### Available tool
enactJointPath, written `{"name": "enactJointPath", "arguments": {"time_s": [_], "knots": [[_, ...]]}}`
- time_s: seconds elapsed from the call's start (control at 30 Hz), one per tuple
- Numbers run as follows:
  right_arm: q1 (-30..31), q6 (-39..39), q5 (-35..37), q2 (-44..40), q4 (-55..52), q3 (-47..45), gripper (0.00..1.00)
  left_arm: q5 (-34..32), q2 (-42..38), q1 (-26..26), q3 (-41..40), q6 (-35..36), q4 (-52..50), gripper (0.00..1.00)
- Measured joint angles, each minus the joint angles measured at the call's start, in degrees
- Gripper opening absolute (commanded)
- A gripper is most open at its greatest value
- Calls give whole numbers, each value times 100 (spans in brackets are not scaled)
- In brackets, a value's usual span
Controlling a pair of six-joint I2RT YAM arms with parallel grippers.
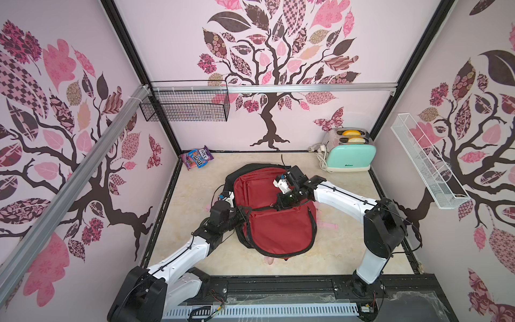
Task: Zip up the backpack
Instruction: Zip the zipper on the backpack.
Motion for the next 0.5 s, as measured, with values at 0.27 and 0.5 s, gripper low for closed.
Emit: {"name": "enactJointPath", "arguments": {"time_s": [0.27,0.5], "knots": [[-656,343,988,-289,-260,-212,0,-101,2,-7,256,52,-225,0],[-647,490,1805,-284,-413,-212,0,-98,2,-33,374,138,-352,0]]}}
